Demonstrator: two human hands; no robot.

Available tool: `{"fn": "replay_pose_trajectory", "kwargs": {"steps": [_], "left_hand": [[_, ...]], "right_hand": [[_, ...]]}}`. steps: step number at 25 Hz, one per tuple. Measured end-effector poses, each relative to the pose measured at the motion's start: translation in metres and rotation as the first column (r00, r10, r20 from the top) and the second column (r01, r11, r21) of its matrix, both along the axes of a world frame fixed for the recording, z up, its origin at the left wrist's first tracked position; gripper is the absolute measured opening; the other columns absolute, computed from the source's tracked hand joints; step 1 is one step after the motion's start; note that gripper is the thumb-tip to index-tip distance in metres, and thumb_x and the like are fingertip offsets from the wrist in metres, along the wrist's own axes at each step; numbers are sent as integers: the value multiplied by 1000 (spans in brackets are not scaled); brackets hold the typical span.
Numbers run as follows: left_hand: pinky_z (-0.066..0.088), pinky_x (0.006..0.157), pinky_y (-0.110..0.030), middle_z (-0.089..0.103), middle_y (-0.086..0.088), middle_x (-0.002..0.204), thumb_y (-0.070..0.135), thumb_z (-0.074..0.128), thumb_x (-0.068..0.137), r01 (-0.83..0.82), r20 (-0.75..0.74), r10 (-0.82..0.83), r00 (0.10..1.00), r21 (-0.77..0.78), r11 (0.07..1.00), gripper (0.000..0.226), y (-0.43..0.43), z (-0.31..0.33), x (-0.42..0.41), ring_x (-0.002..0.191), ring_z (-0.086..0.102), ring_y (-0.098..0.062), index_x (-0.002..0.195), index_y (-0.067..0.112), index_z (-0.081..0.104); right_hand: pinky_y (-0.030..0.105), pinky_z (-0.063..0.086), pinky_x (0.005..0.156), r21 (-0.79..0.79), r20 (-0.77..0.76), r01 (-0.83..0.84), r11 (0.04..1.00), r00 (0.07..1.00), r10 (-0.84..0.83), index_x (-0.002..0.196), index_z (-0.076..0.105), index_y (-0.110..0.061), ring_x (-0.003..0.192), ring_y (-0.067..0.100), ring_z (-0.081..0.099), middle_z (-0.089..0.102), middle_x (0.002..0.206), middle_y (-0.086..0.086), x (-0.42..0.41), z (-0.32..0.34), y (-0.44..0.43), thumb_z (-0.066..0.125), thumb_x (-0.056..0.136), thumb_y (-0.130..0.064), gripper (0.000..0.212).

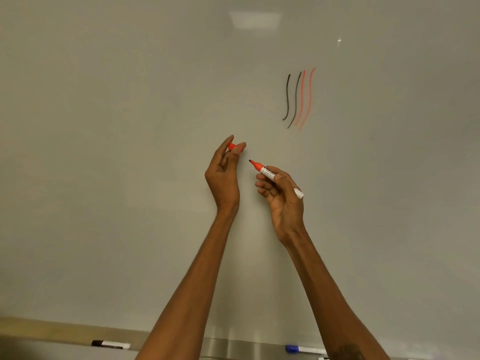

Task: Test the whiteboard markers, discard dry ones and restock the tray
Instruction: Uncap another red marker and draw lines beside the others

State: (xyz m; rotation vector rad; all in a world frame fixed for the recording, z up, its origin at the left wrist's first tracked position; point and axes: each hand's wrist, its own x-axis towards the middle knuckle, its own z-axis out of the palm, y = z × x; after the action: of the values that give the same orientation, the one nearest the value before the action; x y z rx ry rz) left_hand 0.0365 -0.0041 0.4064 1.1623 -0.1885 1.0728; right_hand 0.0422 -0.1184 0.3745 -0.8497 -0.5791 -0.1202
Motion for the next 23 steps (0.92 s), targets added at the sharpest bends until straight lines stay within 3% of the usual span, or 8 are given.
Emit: {"fn": "replay_pose_trajectory", "kwargs": {"steps": [5, 8, 12, 19, 23], "left_hand": [[52, 101, -37, 76, 0, 109, 23, 53, 102, 66, -50, -73, 996, -137, 988, 24, 21, -30, -7, 108, 70, -18, 121, 16, 67], [54, 99, -37, 75, -5, 110, 20, 52, 102, 72, -52, -82, 995, -169, 983, 28, 30, -43, -11, 107, 70, -22, 124, 9, 66], [56, 94, -31, 75, -4, 109, 20, 54, 102, 41, -72, -56, 996, -189, 981, 25, 40, -55, -18, 104, 71, -19, 121, 12, 67], [55, 97, -42, 74, -10, 111, 21, 55, 101, 26, -119, -54, 991, -223, 974, 28, 56, -76, -22, 103, 72, -23, 123, 8, 68], [57, 94, -40, 74, -12, 111, 20, 54, 101, 33, -137, -74, 988, -284, 958, 29, 70, -88, -25, 101, 73, -24, 124, 5, 67]], "right_hand": [[31, 58, 80, -53, -28, -18, 998, 999, 16, 116, 64, 1, 87, 27, 69, 71, 103, 22, -8, -14, 27, 49, 100, -8, 24], [31, 58, 79, -85, -45, -25, 996, 999, 21, 112, 67, -3, 85, 27, 69, 71, 103, 22, -11, -22, 38, 50, 100, -9, 22], [31, 59, 79, -117, -61, -32, 993, 998, 25, 110, 68, -8, 84, 27, 69, 72, 103, 21, -14, -32, 51, 51, 99, -9, 21], [33, 61, 80, -160, -91, -35, 986, 996, 20, 113, 66, -5, 92, 32, 73, 74, 104, 15, -18, -47, 77, 58, 96, -9, 19], [34, 61, 81, -158, -115, -57, 986, 993, 39, 111, 68, -4, 91, 32, 73, 73, 104, 19, -20, -60, 92, 61, 94, -9, 19]]}}
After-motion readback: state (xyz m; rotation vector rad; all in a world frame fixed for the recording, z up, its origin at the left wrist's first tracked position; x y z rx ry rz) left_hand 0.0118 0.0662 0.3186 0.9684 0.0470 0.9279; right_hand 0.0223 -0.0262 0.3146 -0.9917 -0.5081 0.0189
